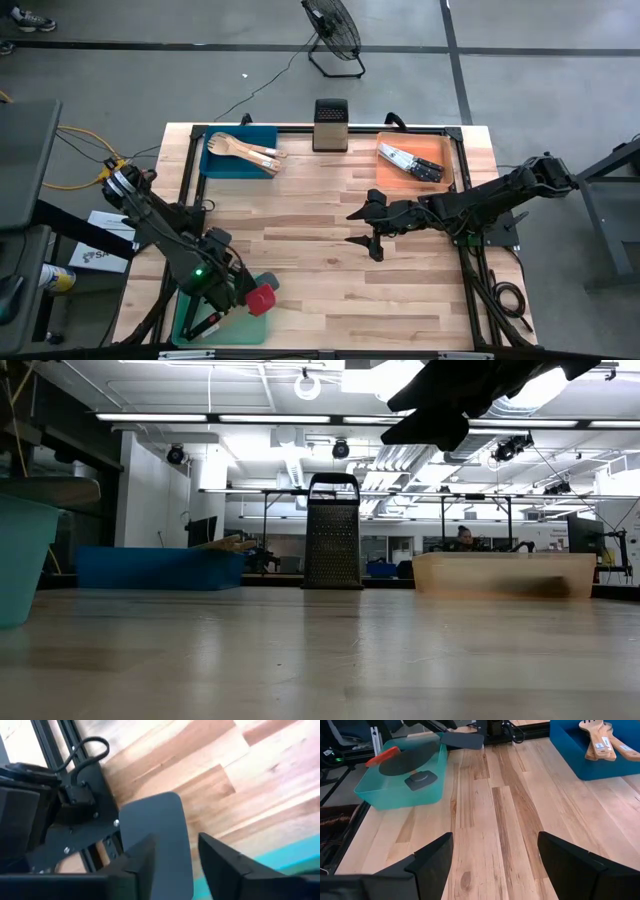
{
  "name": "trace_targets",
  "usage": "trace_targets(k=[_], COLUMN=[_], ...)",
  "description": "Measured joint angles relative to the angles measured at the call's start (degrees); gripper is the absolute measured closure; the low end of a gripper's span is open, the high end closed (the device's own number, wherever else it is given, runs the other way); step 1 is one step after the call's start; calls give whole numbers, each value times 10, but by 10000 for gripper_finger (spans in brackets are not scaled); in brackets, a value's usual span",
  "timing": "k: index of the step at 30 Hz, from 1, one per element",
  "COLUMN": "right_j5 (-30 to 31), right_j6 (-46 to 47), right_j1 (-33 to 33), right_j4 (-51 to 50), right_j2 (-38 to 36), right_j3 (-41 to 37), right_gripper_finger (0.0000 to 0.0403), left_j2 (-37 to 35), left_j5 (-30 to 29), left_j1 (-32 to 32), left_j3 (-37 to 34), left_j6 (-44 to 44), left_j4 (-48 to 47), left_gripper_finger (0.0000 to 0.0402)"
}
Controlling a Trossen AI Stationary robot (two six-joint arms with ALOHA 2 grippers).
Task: Pick & Place Kitchen Items
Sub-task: Adjust the spatulas in the green bin
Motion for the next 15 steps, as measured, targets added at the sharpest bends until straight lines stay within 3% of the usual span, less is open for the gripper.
trace_targets(k=[7,12,15], right_j5=[0,0,0], right_j6=[1,-1,-1], right_j1=[0,0,0], right_j4=[-1,0,0], right_j2=[0,0,0], right_j3=[0,0,0], right_gripper_finger=[120,120,120], left_j2=[-29,-47,-63], left_j5=[-51,-59,-34], left_j1=[-9,16,47], left_j3=[-21,-46,-67], left_j6=[-12,-7,-4], left_j4=[0,2,1], left_gripper_finger=[387,398,399])
